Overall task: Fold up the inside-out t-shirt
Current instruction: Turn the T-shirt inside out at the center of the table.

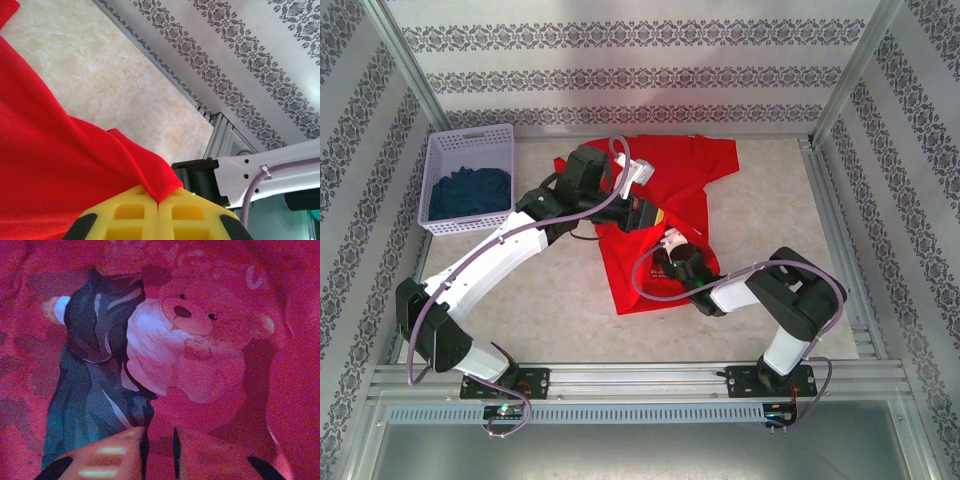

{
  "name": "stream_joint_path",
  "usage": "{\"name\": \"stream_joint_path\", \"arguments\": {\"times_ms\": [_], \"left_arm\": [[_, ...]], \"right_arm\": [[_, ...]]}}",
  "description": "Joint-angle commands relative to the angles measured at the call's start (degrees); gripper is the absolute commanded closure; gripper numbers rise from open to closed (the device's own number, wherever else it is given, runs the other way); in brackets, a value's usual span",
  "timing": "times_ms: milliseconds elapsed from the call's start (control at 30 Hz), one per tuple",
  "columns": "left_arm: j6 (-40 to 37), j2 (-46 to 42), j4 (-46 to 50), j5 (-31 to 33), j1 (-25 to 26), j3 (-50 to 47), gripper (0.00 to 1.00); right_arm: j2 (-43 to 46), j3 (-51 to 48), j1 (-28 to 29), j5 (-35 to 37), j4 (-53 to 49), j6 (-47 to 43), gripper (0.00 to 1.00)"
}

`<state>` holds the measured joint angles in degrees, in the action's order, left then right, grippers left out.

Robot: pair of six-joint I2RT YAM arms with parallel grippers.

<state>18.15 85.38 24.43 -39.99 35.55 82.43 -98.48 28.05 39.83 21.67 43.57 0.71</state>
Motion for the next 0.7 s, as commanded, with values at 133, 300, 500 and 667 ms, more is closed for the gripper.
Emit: {"name": "stream_joint_path", "arguments": {"times_ms": [133, 300, 500, 667], "left_arm": [[-3.8, -3.8, 1.9, 2.1, 0.2, 0.5, 1.0], [-2.7, -4.3, -1.7, 1.7, 0.2, 0.5, 1.0], [-1.0, -2.8, -4.6, 2.3, 0.6, 4.4, 1.0], [-0.3, -0.3, -3.9, 3.4, 1.5, 9.7, 1.0]], "right_arm": [[-2.4, 7.3, -5.5, -8.8, -0.7, 7.1, 0.72], [-6.0, 16.3, -6.2, -9.1, -11.9, 10.0, 0.64], [-11.6, 26.4, -6.8, -9.2, -20.4, 11.5, 0.54], [-16.0, 33.5, -6.1, -8.5, -25.3, 9.4, 0.5]]}}
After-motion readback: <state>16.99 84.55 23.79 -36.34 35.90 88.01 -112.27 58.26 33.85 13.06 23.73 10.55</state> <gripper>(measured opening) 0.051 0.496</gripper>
